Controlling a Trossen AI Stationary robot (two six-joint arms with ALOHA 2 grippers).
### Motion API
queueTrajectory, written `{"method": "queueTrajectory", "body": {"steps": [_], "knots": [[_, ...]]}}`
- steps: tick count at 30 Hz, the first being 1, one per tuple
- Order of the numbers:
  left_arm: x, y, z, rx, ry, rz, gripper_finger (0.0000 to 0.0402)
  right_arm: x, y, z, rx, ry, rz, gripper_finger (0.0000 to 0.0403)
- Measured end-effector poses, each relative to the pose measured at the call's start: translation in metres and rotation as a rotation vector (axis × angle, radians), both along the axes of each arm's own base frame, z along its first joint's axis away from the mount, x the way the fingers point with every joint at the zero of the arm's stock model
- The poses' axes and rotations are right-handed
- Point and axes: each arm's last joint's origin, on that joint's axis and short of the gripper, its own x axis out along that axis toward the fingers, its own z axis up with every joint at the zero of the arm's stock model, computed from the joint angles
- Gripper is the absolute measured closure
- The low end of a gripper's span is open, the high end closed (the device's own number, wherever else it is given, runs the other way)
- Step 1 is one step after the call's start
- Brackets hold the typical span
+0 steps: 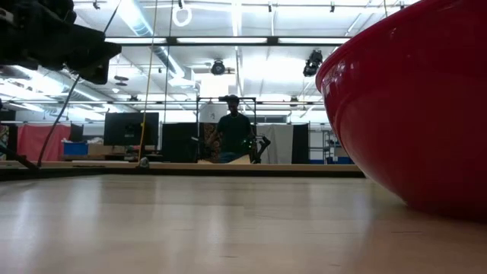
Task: Nest bowls inside each other
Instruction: Return to Home Position
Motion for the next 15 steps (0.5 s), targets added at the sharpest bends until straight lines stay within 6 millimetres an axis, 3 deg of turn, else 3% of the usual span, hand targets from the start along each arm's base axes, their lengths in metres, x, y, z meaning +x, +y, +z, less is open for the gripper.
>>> {"method": "queueTrajectory", "body": {"steps": [7,15], "knots": [[0.0,0.0,-0.005,0.09,0.043,0.007,0.0249,0.015,0.003,-0.023,0.121,-0.008,-0.071,0.0275],[0.0,0.0,-0.007,0.007,0.069,0.006,0.0249,0.033,0.007,-0.052,0.115,-0.013,-0.129,0.0275]]}}
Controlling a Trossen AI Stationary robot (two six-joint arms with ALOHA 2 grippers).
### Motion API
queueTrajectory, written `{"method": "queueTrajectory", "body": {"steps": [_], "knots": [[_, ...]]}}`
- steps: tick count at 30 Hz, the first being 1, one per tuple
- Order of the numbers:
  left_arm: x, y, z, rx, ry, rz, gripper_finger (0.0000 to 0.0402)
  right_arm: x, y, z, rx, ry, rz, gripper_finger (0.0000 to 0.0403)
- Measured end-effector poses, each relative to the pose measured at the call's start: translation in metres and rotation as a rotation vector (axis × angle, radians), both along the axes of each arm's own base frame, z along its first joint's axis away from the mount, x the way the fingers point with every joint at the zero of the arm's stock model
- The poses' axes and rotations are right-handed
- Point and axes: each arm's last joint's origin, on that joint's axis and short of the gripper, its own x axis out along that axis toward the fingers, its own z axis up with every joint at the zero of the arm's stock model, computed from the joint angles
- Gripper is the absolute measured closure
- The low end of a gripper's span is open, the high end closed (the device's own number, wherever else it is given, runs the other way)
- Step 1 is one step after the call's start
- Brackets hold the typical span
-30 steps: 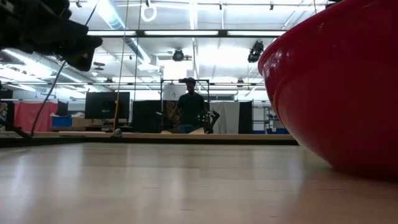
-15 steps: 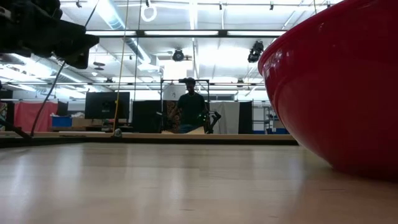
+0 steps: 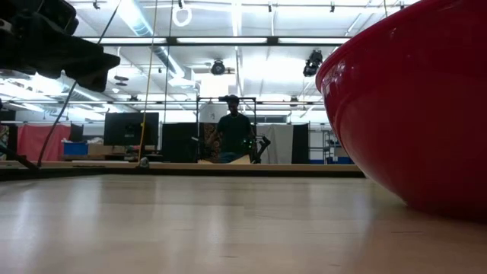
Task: Nest bowls inside each other
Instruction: Return to Home Position
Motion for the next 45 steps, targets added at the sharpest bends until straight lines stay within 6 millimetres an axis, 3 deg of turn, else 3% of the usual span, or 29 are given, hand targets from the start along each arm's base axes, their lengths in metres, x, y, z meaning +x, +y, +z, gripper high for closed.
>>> {"method": "queueTrajectory", "body": {"steps": [16,25,35,45], "knots": [[-0.009,-0.005,0.004,-0.112,-0.03,-0.046,0.0249,0.021,0.006,-0.046,0.04,-0.071,0.008,0.0275],[-0.023,-0.005,0.004,-0.077,-0.052,-0.096,0.0249,0.023,0.005,-0.054,0.055,-0.089,-0.056,0.0275],[-0.032,-0.015,0.006,0.037,-0.104,-0.341,0.0249,0.024,0.007,-0.056,0.117,-0.144,-0.018,0.0275],[-0.032,-0.014,0.01,-0.07,-0.121,-0.325,0.0249,0.025,0.007,-0.056,0.116,-0.143,0.013,0.0275]]}}
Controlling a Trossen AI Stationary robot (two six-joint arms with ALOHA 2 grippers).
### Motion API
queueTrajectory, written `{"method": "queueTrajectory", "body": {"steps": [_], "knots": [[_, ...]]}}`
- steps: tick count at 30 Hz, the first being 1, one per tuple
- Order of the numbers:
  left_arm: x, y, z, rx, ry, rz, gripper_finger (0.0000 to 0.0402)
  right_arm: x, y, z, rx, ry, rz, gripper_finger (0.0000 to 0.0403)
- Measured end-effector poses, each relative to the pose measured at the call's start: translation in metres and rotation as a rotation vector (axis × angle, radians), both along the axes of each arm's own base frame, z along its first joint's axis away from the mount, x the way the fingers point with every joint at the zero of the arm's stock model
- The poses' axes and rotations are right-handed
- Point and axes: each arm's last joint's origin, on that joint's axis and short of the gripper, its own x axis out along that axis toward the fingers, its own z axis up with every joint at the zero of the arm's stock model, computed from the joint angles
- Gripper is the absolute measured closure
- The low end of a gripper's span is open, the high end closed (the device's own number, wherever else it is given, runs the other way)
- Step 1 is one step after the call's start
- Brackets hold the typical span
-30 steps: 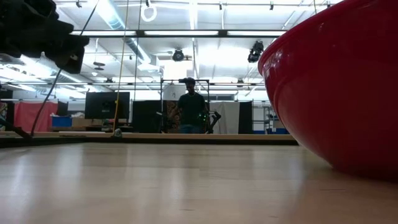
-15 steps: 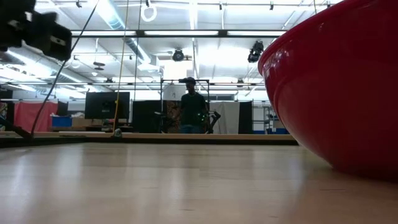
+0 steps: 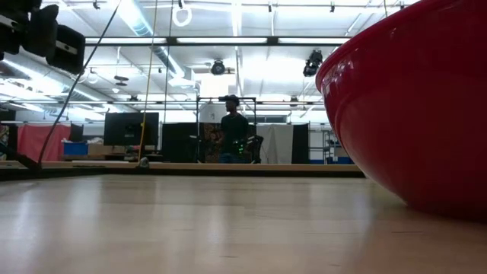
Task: Nest bowls inside each other
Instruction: Return to Home Position
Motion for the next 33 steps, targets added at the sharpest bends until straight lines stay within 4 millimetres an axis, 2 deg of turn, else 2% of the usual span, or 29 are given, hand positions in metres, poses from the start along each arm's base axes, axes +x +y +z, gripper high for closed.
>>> {"method": "queueTrajectory", "body": {"steps": [4,33], "knots": [[0.0,0.0,0.0001,-0.064,0.029,-0.006,0.0249,0.0,0.0,0.0,0.0,0.0,0.0,0.0274],[0.0,0.0,0.0001,-0.065,0.03,-0.006,0.0249,-0.0001,0.0,0.0004,0.0,-0.001,0.0,0.0273]]}}
